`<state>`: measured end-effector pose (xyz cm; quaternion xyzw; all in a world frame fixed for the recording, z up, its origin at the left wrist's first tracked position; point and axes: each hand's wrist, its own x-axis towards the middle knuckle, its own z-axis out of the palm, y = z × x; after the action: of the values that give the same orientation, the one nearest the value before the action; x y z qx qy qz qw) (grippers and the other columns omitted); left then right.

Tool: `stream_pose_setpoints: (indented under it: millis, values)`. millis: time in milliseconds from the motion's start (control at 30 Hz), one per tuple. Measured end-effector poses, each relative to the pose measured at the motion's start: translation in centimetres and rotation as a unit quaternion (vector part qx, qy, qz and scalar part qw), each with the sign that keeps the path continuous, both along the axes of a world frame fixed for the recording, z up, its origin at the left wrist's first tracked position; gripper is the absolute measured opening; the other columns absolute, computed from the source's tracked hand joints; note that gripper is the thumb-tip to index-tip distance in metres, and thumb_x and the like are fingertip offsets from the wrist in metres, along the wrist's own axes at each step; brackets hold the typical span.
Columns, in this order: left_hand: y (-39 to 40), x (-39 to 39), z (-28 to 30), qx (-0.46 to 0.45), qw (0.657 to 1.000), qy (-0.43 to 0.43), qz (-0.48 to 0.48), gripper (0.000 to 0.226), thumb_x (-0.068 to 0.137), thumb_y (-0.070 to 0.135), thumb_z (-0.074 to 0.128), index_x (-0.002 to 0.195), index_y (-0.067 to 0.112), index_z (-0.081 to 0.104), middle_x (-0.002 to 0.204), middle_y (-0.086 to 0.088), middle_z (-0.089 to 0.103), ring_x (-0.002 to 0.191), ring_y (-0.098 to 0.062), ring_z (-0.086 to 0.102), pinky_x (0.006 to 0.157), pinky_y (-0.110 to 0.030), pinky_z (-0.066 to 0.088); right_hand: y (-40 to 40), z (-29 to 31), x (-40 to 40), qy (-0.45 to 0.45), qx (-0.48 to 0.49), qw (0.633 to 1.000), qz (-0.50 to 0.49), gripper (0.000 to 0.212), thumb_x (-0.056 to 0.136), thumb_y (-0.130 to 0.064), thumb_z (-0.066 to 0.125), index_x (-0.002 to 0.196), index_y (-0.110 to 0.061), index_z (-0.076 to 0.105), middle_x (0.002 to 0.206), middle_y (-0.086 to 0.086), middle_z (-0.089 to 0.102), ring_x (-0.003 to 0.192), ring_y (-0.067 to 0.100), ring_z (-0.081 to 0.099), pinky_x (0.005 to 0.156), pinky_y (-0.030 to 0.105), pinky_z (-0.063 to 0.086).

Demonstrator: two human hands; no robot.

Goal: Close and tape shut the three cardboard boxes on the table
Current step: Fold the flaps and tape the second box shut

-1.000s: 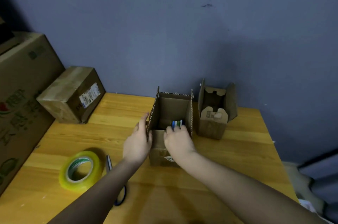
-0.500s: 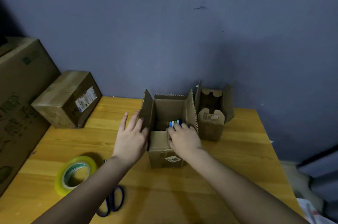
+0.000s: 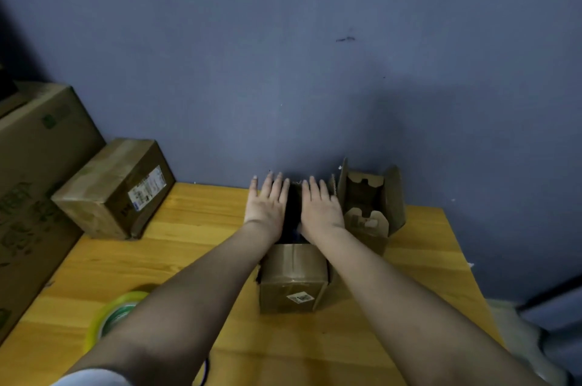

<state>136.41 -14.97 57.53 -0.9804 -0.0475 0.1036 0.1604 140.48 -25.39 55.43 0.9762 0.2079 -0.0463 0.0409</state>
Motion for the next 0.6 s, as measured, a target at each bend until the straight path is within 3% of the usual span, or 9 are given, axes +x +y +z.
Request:
stream_pose_setpoints:
  millis: [100,200,267,333,433,500,600]
  values:
    - [-0.1,0.2,-0.5,0.001,1.000,0.011,-0.006,0.083,0.098,0.039,0.039,0.148,0.006,-0.020,0.159,-0.011,-0.017,0.146,-0.028,-0.017,0.118,-0.049,-0.003,-0.4,-0.5,-0.2,-0.034,-0.014,0.998,0.047,0.083,0.093,-0.033,0.058,0.153,-0.007,0.006,0.155,0.012,0.025,0.143,0.027,0.025,0.114,0.039,0.023]
    - [-0.2,0.4,-1.0,0.029,0.999,0.027,-0.033,0.072,0.099,0.035,0.036,0.151,0.005,-0.004,0.160,-0.012,0.004,0.146,-0.030,-0.015,0.117,-0.051,-0.006,-0.7,-0.9,-1.0,-0.035,-0.068,0.993,0.092,0.055,0.099,-0.032,0.043,0.147,-0.008,0.028,0.142,0.011,0.042,0.129,0.027,0.042,0.110,0.041,0.025]
    - [-0.3,0.3,-1.1,0.046,0.996,0.048,-0.054,0.059,0.100,0.037,0.033,0.151,0.010,0.018,0.158,-0.011,0.018,0.146,-0.032,-0.015,0.116,-0.054,-0.008,-1.1,-1.0,-1.1,-0.023,-0.120,0.987,0.104,0.047,0.102,-0.033,0.033,0.143,-0.010,0.037,0.141,0.011,0.043,0.128,0.027,0.044,0.111,0.043,0.020]
    - [-0.2,0.4,-1.2,0.063,0.993,0.070,-0.066,0.050,0.100,0.039,0.031,0.144,0.017,0.037,0.155,-0.009,0.027,0.145,-0.034,-0.016,0.115,-0.056,-0.007,-1.4,-1.0,-0.8,0.004,-0.160,0.980,0.116,0.051,0.102,-0.037,0.027,0.145,-0.011,0.034,0.146,0.010,0.039,0.131,0.026,0.042,0.114,0.044,0.013]
    - [0.2,0.4,-1.3,0.081,0.990,0.087,-0.070,0.047,0.100,0.039,0.031,0.141,0.019,0.043,0.154,-0.009,0.028,0.144,-0.036,-0.018,0.115,-0.057,-0.003,-1.6,-1.1,-0.4,0.038,-0.203,0.968,0.140,0.054,0.102,-0.040,0.019,0.148,-0.016,0.033,0.153,0.008,0.033,0.136,0.026,0.037,0.115,0.046,0.008]
    - [0.5,0.4,-1.5,0.029,0.995,0.059,-0.071,0.046,0.099,0.035,0.033,0.140,0.017,0.043,0.154,-0.010,0.026,0.145,-0.033,-0.016,0.116,-0.054,0.001,-1.8,-1.1,-0.2,0.047,-0.205,0.967,0.142,0.052,0.102,-0.039,0.021,0.146,-0.018,0.036,0.152,0.006,0.035,0.136,0.026,0.037,0.114,0.046,0.010]
    - [1.0,0.0,-2.3,-0.170,0.980,-0.080,-0.064,0.046,0.094,0.027,0.043,0.139,0.016,0.040,0.157,-0.010,0.017,0.147,-0.026,-0.005,0.118,-0.047,0.013,-2.1,-0.4,-0.5,-0.015,-0.140,0.977,0.158,0.041,0.100,-0.032,0.034,0.135,-0.016,0.048,0.139,0.007,0.051,0.126,0.026,0.045,0.107,0.045,0.022]
